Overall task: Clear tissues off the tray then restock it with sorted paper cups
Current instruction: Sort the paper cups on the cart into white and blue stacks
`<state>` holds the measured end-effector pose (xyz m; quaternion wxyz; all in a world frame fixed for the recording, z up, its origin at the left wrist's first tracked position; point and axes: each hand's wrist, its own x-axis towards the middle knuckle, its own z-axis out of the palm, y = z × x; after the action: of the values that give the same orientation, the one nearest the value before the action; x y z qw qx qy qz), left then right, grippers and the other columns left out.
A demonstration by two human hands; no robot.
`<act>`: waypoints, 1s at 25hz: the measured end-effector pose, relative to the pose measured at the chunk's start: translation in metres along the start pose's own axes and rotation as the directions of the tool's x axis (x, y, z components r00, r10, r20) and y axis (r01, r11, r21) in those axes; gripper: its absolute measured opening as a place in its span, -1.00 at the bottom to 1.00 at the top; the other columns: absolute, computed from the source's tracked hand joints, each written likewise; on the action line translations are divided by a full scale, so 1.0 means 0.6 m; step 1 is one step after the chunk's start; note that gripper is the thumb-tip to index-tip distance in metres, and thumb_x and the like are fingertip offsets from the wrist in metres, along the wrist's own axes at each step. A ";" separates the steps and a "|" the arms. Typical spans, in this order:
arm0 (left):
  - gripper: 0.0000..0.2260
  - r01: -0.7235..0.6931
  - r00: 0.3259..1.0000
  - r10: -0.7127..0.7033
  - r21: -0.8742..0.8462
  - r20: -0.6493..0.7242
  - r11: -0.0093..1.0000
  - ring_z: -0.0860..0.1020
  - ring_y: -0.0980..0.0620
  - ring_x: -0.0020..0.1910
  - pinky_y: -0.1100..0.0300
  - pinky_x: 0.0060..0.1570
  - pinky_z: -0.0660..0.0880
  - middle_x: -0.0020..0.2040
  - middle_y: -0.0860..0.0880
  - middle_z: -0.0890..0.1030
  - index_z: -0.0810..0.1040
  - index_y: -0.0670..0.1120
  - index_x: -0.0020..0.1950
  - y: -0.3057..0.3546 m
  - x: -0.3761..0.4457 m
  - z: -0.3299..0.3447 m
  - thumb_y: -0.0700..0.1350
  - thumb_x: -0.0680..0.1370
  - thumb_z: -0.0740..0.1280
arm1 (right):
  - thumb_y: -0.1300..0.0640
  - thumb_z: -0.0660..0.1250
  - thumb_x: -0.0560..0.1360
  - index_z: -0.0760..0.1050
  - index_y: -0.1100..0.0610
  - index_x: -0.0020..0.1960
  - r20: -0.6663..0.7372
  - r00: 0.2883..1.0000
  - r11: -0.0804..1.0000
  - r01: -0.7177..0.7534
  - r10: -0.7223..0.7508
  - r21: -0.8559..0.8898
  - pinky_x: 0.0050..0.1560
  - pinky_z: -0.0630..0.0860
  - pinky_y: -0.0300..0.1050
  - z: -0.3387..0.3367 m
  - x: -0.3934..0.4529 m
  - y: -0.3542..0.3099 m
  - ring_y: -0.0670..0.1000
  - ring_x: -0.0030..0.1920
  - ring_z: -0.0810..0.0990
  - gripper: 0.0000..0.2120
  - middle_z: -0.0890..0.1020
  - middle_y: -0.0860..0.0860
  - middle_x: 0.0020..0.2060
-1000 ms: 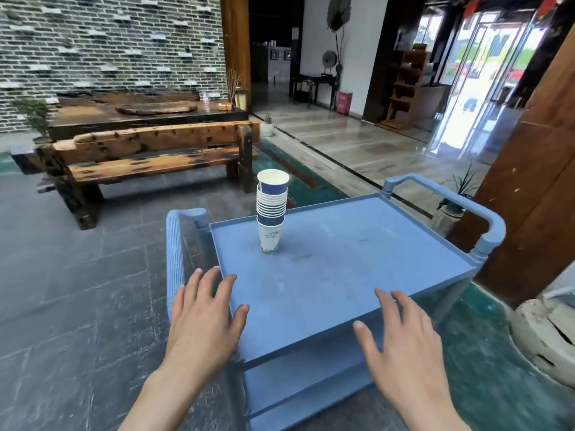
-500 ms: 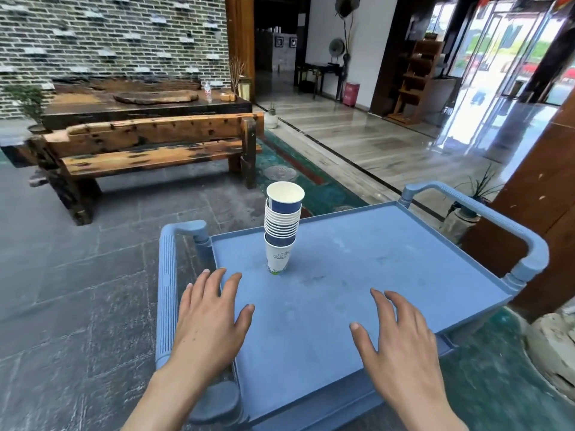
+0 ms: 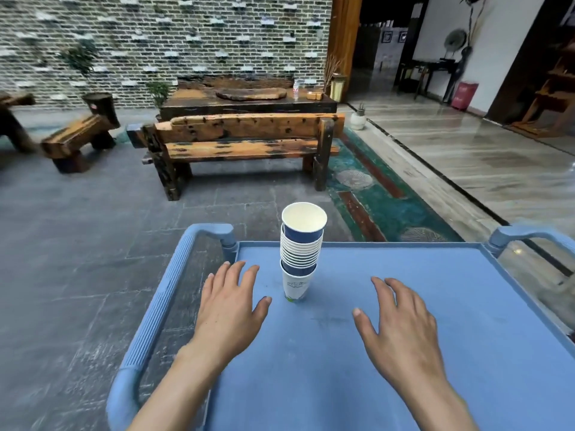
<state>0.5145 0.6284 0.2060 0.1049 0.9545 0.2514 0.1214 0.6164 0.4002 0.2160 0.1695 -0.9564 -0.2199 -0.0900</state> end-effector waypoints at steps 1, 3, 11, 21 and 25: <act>-0.47 0.035 0.999 -0.035 0.005 -0.004 0.999 0.08 -0.11 0.53 -0.07 0.50 0.01 0.54 -0.03 0.20 0.20 0.01 0.49 0.013 0.005 0.004 0.17 0.57 0.17 | -0.13 0.23 0.47 0.30 0.07 0.40 0.017 0.999 0.999 0.034 -0.034 -0.003 0.18 0.34 0.08 0.002 0.020 0.013 0.11 0.36 0.29 -0.44 0.39 0.07 0.36; -0.47 0.065 0.998 -0.065 0.011 -0.006 0.998 0.08 -0.09 0.53 -0.06 0.50 0.03 0.54 -0.03 0.20 0.19 0.01 0.49 0.033 0.016 0.010 0.18 0.57 0.16 | -0.13 0.24 0.47 0.31 0.08 0.39 0.031 0.996 0.997 0.078 -0.078 -0.004 0.17 0.35 0.08 0.009 0.052 0.034 0.12 0.35 0.30 -0.45 0.40 0.08 0.35; -0.22 0.017 1.000 -0.017 -0.050 0.008 0.999 0.07 -0.07 0.54 -0.01 0.50 0.03 0.55 -0.03 0.18 0.01 -0.03 0.55 0.056 0.099 0.022 0.28 0.49 0.28 | -0.15 0.18 0.49 0.23 0.05 0.43 0.063 0.989 0.991 0.135 -0.135 0.000 0.21 0.31 0.06 0.021 0.155 0.032 0.10 0.38 0.24 -0.43 0.34 0.06 0.39; 0.02 0.212 0.946 0.004 -0.628 0.324 0.749 0.35 0.07 0.40 0.28 0.16 0.36 0.40 0.25 0.32 -0.05 0.18 0.50 0.028 0.202 0.120 0.05 0.26 0.59 | -0.14 0.20 0.49 0.23 0.03 0.41 -0.038 0.970 0.971 0.240 -0.240 0.005 0.23 0.31 0.08 -0.015 0.273 -0.041 0.08 0.36 0.26 -0.45 0.38 0.02 0.35; -0.15 0.175 0.954 0.067 -0.721 0.293 0.671 0.41 0.24 0.28 0.48 0.05 0.34 0.26 0.38 0.37 0.08 0.48 0.22 0.032 0.213 0.156 -0.01 0.24 0.59 | -0.15 0.18 0.48 0.22 0.01 0.41 -0.028 0.968 0.968 0.250 -0.249 0.015 0.23 0.29 0.06 -0.013 0.290 -0.063 0.07 0.36 0.26 -0.45 0.39 0.00 0.33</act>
<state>0.6580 0.6635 0.1450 0.5221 0.8288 0.1903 0.0655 0.7529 0.4975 0.2771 0.1684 -0.9183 -0.3371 -0.1212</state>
